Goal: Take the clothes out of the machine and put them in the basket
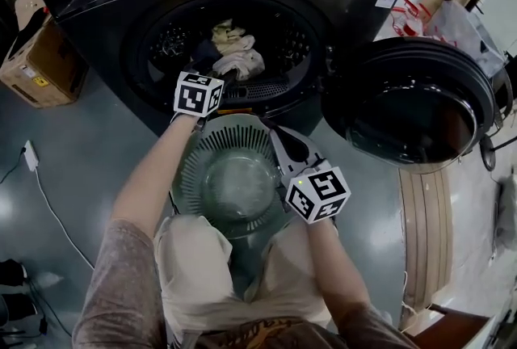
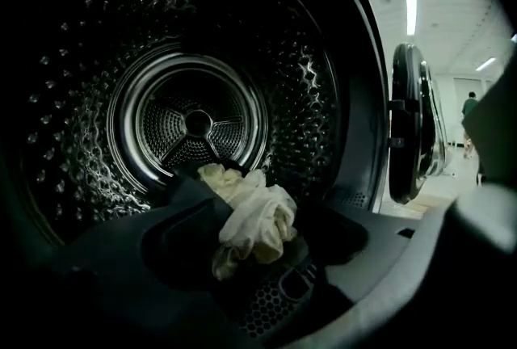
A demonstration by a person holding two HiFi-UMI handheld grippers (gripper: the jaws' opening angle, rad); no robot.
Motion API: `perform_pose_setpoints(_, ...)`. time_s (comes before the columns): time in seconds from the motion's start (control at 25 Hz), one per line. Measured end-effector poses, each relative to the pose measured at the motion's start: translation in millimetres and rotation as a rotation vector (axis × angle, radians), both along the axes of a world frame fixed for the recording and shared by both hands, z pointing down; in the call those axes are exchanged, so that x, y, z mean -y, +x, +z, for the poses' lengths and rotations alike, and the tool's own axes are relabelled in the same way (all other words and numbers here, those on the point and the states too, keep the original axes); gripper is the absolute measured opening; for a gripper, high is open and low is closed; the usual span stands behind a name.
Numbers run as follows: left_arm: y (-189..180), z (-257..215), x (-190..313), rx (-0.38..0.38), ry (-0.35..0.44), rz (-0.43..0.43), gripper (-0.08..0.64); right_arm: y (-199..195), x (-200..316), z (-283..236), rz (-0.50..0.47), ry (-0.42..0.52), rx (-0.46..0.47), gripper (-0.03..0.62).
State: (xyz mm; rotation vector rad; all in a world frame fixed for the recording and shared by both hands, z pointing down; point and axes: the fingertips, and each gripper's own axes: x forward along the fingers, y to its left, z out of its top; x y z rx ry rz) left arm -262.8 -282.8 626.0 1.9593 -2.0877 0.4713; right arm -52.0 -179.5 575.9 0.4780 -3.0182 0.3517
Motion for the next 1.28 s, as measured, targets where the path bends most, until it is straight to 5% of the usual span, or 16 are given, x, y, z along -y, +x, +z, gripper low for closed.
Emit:
perform_pose_setpoints(0.36, -9.2, 31.1, 22.0, 0.065, -0.148, 0.009, 0.291, -10.1, -2.7, 4.0, -0.008, 0.012, -0.017, -0.005)
perform_pose_setpoints(0.72, -12.0, 26.3, 14.0, 0.074, -0.146, 0.032, 0.031, -12.0, -2.4, 6.4, -0.006, 0.013, -0.027, -0.005)
perform_pose_setpoints(0.92, 2.9, 13.6, -0.9, 0.009, -0.115, 0.056, 0.021, -6.8, 1.1, 6.9, 0.011, 0.003, -0.025, -0.005)
perform_pose_setpoints(1.28, 66.3, -30.2, -68.7, -0.067, -0.089, 0.229, 0.02, -6.6, 3.8, 8.0, 0.019, 0.009, -0.013, -0.005)
